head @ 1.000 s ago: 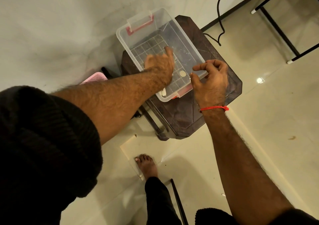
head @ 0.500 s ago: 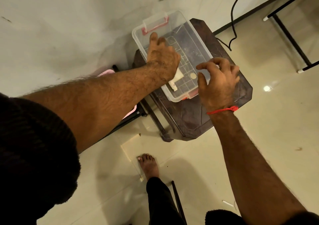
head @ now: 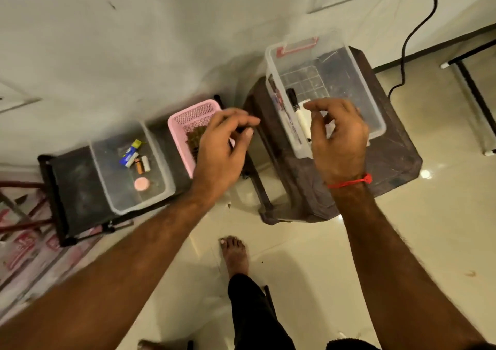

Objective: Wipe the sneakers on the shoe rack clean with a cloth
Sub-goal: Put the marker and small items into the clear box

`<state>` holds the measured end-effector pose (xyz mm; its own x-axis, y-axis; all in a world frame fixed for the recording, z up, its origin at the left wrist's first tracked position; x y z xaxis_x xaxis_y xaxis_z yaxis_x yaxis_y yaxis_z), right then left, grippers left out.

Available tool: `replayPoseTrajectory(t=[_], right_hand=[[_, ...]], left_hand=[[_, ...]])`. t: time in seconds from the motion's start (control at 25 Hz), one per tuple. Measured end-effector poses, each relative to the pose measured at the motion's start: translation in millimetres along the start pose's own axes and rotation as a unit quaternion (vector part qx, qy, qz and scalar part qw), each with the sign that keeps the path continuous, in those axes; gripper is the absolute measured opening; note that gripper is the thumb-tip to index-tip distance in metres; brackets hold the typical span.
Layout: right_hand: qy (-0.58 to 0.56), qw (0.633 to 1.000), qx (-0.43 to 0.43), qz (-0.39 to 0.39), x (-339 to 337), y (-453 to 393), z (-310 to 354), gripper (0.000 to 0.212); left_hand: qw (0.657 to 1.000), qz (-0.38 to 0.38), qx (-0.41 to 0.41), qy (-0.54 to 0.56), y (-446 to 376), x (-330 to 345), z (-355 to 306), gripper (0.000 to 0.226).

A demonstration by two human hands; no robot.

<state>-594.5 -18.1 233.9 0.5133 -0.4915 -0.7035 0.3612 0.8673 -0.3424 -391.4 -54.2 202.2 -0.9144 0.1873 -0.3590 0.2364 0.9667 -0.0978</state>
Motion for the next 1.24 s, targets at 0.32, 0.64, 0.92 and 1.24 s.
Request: replayPoseTrajectory(t=[0.32,0.64,0.92,1.24], right_hand=[[-0.171,0.929,-0.083,0.317,153,146,158,0.025],[-0.108,0.772,-0.176,0.601,271,367,312,0.023],[-0.056,0.592,-0.35,0.724,316,607,414,0.024],[0.045,0.404,-0.489,0.772,321,835,410,0.031]], left_hand=[[0.952,-0.221,-0.212,0.011,197,-143,95,0.022],[0.852,-0.305,-0.426,0.012,436,-292,181,0.021],[0.722,-0.48,-0.497,0.034,675,-335,216,0.012],[0.413,-0.667,-0.605,0.139,894,-216,252,0.016]])
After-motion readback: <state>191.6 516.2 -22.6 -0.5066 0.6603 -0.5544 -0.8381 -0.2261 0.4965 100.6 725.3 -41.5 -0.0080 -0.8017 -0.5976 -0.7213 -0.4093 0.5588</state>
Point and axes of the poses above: each hand's wrist, its own y-axis away from the middle knuckle, its own x-axis out of the palm, z = x × y, the point moved 3 cm from there along -y, towards the middle knuckle, and after that the axes turned 5 degrees about y, right-handed, at the moved point
